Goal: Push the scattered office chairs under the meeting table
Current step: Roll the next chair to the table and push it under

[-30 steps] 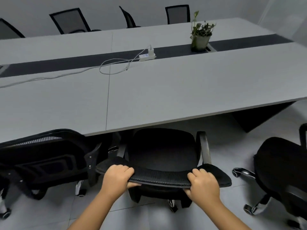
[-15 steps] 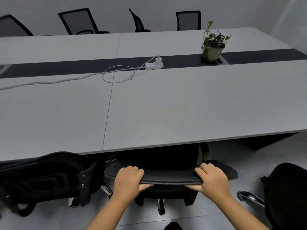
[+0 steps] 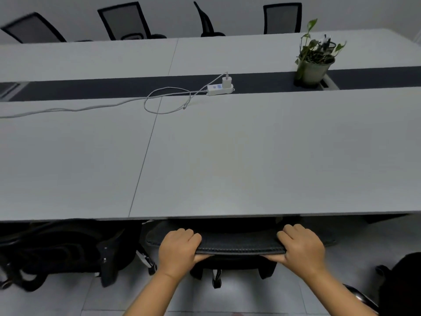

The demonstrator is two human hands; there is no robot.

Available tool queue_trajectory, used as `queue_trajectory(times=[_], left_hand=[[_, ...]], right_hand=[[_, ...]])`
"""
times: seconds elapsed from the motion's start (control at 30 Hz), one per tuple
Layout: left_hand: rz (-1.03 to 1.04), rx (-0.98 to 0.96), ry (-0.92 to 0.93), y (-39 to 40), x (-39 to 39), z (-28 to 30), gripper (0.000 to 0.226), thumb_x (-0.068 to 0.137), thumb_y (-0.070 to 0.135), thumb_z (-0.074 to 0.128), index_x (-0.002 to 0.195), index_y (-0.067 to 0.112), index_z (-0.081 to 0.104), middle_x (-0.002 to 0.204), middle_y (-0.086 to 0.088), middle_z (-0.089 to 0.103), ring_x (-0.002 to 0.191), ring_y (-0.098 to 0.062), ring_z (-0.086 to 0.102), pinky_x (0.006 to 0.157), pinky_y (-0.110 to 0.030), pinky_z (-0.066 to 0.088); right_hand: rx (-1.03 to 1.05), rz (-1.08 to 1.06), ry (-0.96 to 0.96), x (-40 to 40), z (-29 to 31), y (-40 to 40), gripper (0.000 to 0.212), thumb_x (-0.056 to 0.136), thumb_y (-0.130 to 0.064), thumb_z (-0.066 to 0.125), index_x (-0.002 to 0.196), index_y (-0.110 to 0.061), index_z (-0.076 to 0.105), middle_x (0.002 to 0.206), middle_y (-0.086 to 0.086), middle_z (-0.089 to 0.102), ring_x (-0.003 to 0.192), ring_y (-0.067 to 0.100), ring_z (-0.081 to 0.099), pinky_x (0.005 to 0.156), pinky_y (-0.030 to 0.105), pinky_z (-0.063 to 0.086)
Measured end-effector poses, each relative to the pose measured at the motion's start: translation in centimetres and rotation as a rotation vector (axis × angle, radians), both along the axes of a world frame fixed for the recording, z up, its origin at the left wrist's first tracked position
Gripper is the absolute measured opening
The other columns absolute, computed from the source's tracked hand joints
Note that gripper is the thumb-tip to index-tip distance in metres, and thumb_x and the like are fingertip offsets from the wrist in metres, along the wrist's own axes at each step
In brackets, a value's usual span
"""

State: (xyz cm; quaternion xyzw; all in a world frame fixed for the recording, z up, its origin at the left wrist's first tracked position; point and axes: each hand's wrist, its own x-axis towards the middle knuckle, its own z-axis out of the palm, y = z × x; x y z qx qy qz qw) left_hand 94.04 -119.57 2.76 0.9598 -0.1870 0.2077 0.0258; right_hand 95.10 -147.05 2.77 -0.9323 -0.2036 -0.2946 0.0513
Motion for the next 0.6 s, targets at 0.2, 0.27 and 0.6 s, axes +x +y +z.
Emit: queue_trajectory(times=[0.2, 0.27, 0.6], left_hand=[[0.023, -0.029, 0.075, 0.3, -1.5, 0.6, 0.052, 0.068, 0.065, 0.04, 0.048, 0.017, 0.046, 0.043, 0.005, 0.043, 0.039, -0.012, 0.041, 0.056, -0.022, 0.01], [0.022, -0.04, 0.067, 0.5, -2.4, 0.5, 0.057, 0.074, 0.067, 0.034, 0.049, 0.017, 0.047, 0.044, 0.006, 0.044, 0.04, -0.012, 0.041, 0.054, -0.023, 0.016], [0.028, 0.032, 0.089, 2.8, -0.4, 0.6, 0.074, 0.082, 0.071, 0.005, 0.054, 0.024, 0.054, 0.049, 0.012, 0.048, 0.045, -0.006, 0.04, 0.052, -0.022, 0.026]], right_hand=[[-0.007, 0.069, -0.035, -0.6, -0.4, 0.1, 0.069, 0.08, -0.069, 0.034, 0.045, -0.012, 0.051, 0.044, 0.001, 0.046, 0.039, 0.017, 0.041, 0.051, 0.027, 0.016], [-0.016, 0.086, -0.058, -0.9, -0.7, 0.1, 0.068, 0.08, -0.069, 0.034, 0.045, -0.013, 0.051, 0.044, 0.001, 0.045, 0.041, 0.017, 0.039, 0.051, 0.027, 0.016], [0.04, 0.051, -0.145, 0.0, -1.1, 2.2, 0.067, 0.081, -0.069, 0.032, 0.045, -0.014, 0.047, 0.044, 0.001, 0.045, 0.051, 0.015, 0.031, 0.051, 0.028, 0.016]])
